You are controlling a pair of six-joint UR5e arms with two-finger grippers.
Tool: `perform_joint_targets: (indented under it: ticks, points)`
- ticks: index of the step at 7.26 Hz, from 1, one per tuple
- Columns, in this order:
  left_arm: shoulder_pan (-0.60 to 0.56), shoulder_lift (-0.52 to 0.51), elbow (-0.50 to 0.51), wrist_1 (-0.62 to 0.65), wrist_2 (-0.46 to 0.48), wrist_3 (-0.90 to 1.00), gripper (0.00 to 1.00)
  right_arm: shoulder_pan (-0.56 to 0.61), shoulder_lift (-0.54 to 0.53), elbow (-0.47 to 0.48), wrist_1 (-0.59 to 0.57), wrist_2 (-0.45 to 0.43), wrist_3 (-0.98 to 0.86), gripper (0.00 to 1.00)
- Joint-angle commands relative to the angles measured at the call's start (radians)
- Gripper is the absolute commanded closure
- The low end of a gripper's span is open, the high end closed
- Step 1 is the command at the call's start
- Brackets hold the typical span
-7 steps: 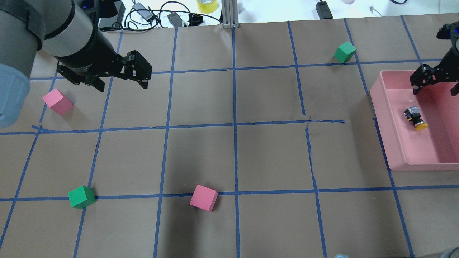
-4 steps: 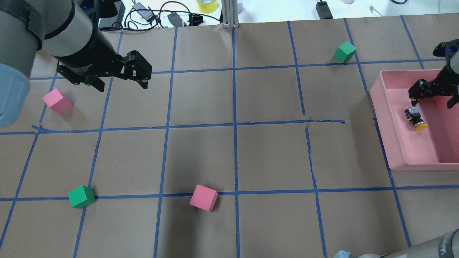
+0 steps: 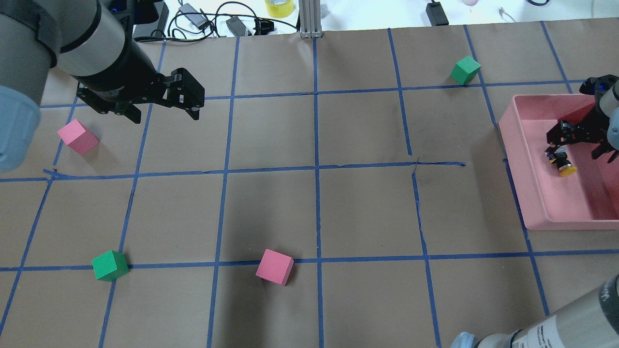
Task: Align button upright
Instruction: 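Grasp the yellow-capped button in the tray with the right gripper and lift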
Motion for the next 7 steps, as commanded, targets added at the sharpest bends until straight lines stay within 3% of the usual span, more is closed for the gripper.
perform_joint_targets:
  ticks: [1,2,3,4,5,6,7]
  points:
    - [0.0,0.0,0.0,-0.001,0.001,0.0,0.0,-0.001,0.018,0.001,-0.015,0.008,-0.027,0.0]
    - [0.0,0.0,0.0,-0.001,0.0,0.0,0.0,-0.002,0.029,0.001,-0.017,0.0,-0.047,0.0]
    - [0.0,0.0,0.0,-0.001,0.001,0.0,0.0,-0.001,0.037,0.002,-0.015,-0.001,-0.051,0.06]
    - [0.0,0.0,0.0,-0.001,0.0,0.001,0.0,-0.001,0.048,0.002,-0.015,-0.003,-0.051,0.34]
    - [0.0,0.0,0.0,-0.001,0.0,0.0,0.0,-0.001,0.051,0.002,-0.012,-0.003,-0.051,0.52]
    - [0.0,0.0,0.0,0.001,0.001,0.0,0.0,-0.001,0.052,0.002,-0.007,-0.006,-0.052,0.81]
    - [0.0,0.0,0.0,-0.001,0.0,0.0,0.0,-0.002,0.045,-0.001,-0.006,-0.006,-0.071,1.0]
